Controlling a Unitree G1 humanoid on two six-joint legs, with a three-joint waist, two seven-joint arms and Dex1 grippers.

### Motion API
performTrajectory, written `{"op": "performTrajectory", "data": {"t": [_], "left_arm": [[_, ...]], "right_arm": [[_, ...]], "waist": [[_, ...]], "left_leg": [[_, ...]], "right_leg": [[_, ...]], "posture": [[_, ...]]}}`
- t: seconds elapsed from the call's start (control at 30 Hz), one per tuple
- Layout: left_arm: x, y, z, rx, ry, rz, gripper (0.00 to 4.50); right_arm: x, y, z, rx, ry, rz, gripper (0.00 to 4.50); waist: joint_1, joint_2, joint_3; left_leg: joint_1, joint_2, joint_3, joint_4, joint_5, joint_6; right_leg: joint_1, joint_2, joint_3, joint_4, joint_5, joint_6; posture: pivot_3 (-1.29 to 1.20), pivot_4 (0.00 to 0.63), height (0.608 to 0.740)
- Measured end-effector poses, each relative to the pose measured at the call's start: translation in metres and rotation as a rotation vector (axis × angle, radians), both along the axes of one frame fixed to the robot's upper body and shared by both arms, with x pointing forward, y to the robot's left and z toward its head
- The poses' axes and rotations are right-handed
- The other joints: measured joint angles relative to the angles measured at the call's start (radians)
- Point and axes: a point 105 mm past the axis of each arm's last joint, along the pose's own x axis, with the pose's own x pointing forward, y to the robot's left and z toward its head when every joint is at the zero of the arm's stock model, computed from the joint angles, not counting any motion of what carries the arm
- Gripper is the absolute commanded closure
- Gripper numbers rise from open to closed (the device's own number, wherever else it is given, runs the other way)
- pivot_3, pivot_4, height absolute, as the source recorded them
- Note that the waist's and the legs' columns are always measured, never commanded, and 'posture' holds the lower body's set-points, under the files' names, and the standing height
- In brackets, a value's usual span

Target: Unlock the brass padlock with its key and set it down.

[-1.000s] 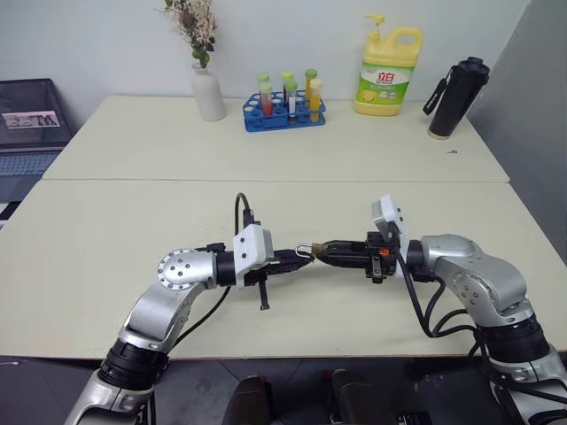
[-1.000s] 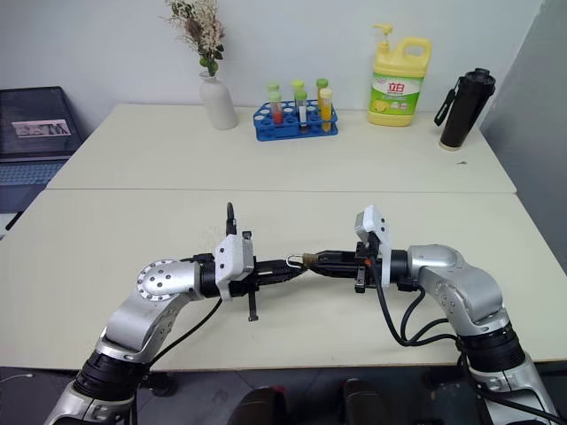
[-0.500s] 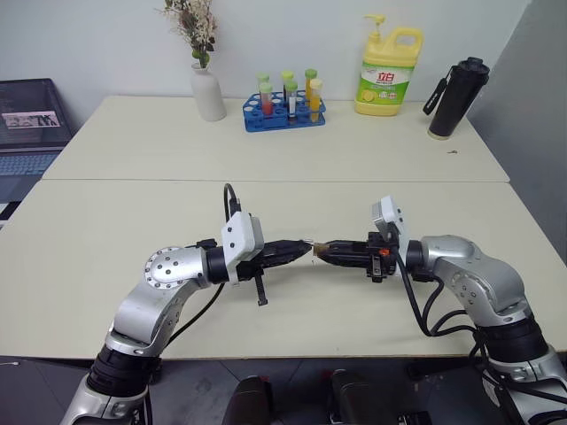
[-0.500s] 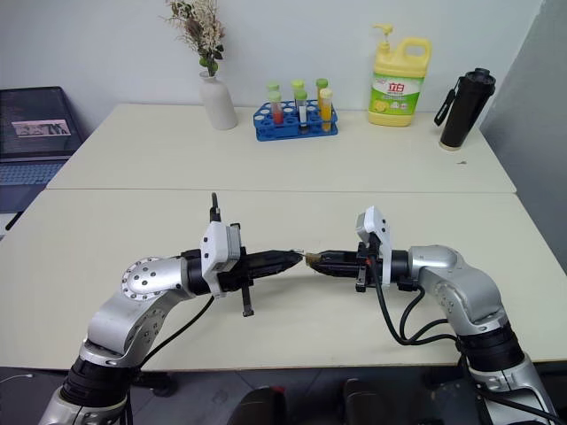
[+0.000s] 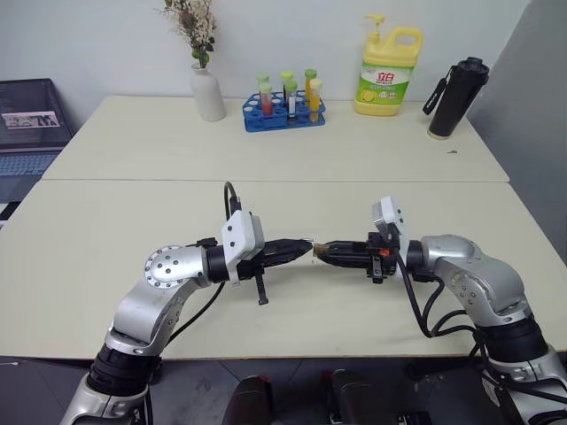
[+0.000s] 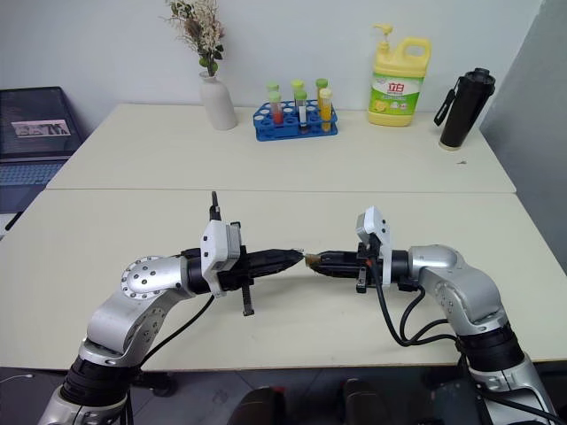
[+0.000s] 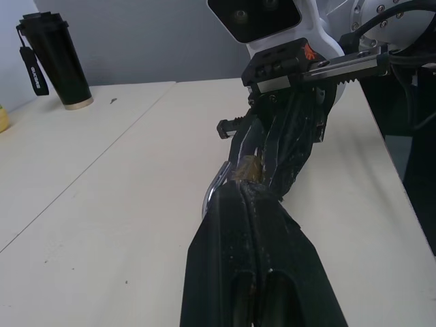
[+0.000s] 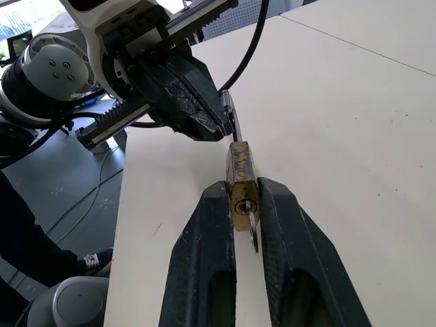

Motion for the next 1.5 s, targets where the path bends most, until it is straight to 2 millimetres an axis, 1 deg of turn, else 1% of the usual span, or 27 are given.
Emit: {"op": "performTrajectory", "data": {"t": [0.13,0.17,0.23,0.3,0.4,0.43,0.5,0.6,0.73,0.83,0.9,1.13,1.23,1.3,1.33,1.37,1.43,1.5], "left_arm": [[0.0,0.003,-0.002,0.031,-0.026,0.017,4.5],[-0.001,0.006,-0.005,0.053,-0.034,0.018,4.32],[-0.005,0.014,-0.011,0.134,-0.111,0.022,3.94],[-0.005,0.021,-0.013,0.225,-0.241,0.021,3.31],[0.0,0.033,-0.02,0.342,-0.418,0.028,2.33],[0.003,0.036,-0.023,0.374,-0.486,0.03,1.97],[0.003,0.037,-0.025,0.4,-0.559,0.022,1.38],[0.001,0.036,-0.026,0.401,-0.64,0.002,1.38],[-0.004,0.033,-0.03,0.381,-0.645,-0.025,1.38],[-0.013,0.031,-0.038,0.348,-0.573,-0.047,1.38],[-0.016,0.03,-0.04,0.328,-0.534,-0.055,1.38],[-0.018,0.026,-0.034,0.274,-0.444,-0.039,1.38],[-0.017,0.027,-0.036,0.275,-0.406,-0.029,1.38],[-0.018,0.027,-0.038,0.263,-0.359,-0.018,1.38],[-0.019,0.027,-0.04,0.261,-0.332,-0.019,1.38],[-0.02,0.028,-0.042,0.271,-0.314,-0.025,1.21],[-0.02,0.031,-0.046,0.285,-0.271,-0.018,0.83],[-0.02,0.032,-0.047,0.284,-0.249,-0.019,0.22]], "right_arm": [[0.001,0.0,-0.001,-0.005,0.01,-0.007,4.35],[0.001,-0.001,-0.002,-0.009,0.014,-0.013,4.35],[0.003,-0.003,-0.004,-0.025,0.033,-0.033,4.35],[0.004,-0.007,-0.008,-0.049,0.058,-0.05,4.35],[0.005,-0.013,-0.013,-0.09,0.105,-0.076,4.35],[0.005,-0.016,-0.017,-0.111,0.151,-0.091,4.35],[0.005,-0.018,-0.022,-0.139,0.222,-0.113,4.35],[0.007,-0.019,-0.03,-0.177,0.339,-0.16,4.35],[0.007,-0.017,-0.035,-0.183,0.438,-0.19,4.35],[0.012,-0.015,-0.036,-0.188,0.482,-0.226,4.35],[0.017,-0.014,-0.037,-0.195,0.499,-0.249,4.35],[0.025,-0.016,-0.049,-0.215,0.571,-0.309,4.35],[0.028,-0.016,-0.055,-0.223,0.601,-0.334,4.35],[0.03,-0.016,-0.055,-0.225,0.608,-0.341,4.35],[0.031,-0.017,-0.054,-0.227,0.609,-0.349,3.61],[0.032,-0.018,-0.054,-0.228,0.611,-0.357,3.35],[0.034,-0.021,-0.055,-0.23,0.618,-0.371,2.65],[0.034,-0.022,-0.054,-0.228,0.618,-0.375,1.96]], "waist": [[0.0,0.0,0.0],[-0.001,0.0,0.0],[-0.002,0.0,0.0],[0.0,0.0,0.0],[0.001,0.0,0.0],[0.002,0.0,0.0],[0.002,0.0,0.0],[0.002,0.0,0.0],[0.001,0.0,0.0],[-0.001,0.0,0.0],[-0.001,0.0,0.0],[-0.002,0.0,0.0],[-0.002,0.0,0.0],[-0.003,0.0,0.0],[-0.003,0.0,0.0],[-0.003,0.0,0.0],[-0.003,0.0,0.0],[-0.003,0.0,0.0]], "left_leg": [[0.0,0.0,0.0,0.0,0.0,0.0],[0.0,0.0,0.0,0.0,0.0,0.0],[0.0,0.0,0.0,0.0,0.0,0.0],[0.0,0.0,0.0,0.0,0.0,0.0],[0.0,0.0,0.001,0.0,0.0,0.0],[0.0,0.0,0.001,0.0,0.0,0.0],[0.0,0.0,0.002,0.0,0.0,0.0],[0.0,0.0,0.002,-0.001,0.0,0.0],[-0.001,0.0,0.002,-0.001,0.0,0.0],[-0.001,0.0,0.002,-0.001,0.0,0.0],[-0.001,0.0,0.002,-0.001,0.0,0.0],[-0.001,0.0,0.002,-0.001,0.0,0.0],[-0.001,0.0,0.002,-0.001,0.0,0.0],[-0.001,0.0,0.002,-0.001,0.0,0.0],[-0.001,0.0,0.002,-0.001,0.0,0.0],[-0.001,0.0,0.002,-0.001,0.0,0.0],[-0.001,0.0,0.002,-0.001,0.0,0.0],[-0.001,0.0,0.002,-0.001,0.0,0.0]], "right_leg": [[0.0,0.0,0.0,0.0,0.0,0.0],[0.0,0.0,0.0,0.0,0.0,0.0],[0.0,0.0,0.001,0.0,0.0,0.0],[-0.001,-0.001,0.0,0.0,0.0,-0.001],[0.0,-0.004,0.0,0.0,0.0,-0.001],[0.0,-0.005,0.0,0.0,0.0,-0.001],[-0.001,-0.006,0.001,0.0,0.0,-0.001],[-0.001,-0.006,0.001,0.0,0.0,-0.001],[-0.001,-0.006,0.0,0.0,0.0,-0.001],[-0.001,-0.006,0.001,0.0,0.0,0.0],[-0.001,-0.006,0.0,0.0,0.0,0.0],[-0.001,-0.005,0.0,0.0,0.0,0.0],[-0.002,-0.005,0.0,0.0,0.0,0.0],[-0.002,-0.005,0.0,0.0,0.0,0.0],[-0.002,-0.005,0.0,0.0,0.0,0.0],[-0.002,-0.005,0.0,0.0,0.0,0.0],[-0.002,-0.005,0.0,0.0,0.0,0.0],[-0.002,-0.005,0.0,0.0,0.0,0.0]], "posture": [[0.0,0.15,0.74],[0.0,0.15,0.74],[0.0,0.15,0.74],[0.0,0.15,0.74],[0.0,0.15,0.74],[0.0,0.15,0.74],[0.0,0.15,0.74],[0.0,0.15,0.74],[0.0,0.15,0.74],[0.0,0.15,0.74],[0.0,0.15,0.74],[0.0,0.15,0.74],[0.0,0.15,0.74],[0.0,0.15,0.74],[0.0,0.15,0.74],[0.0,0.15,0.74],[0.0,0.15,0.74],[0.0,0.15,0.74]]}}
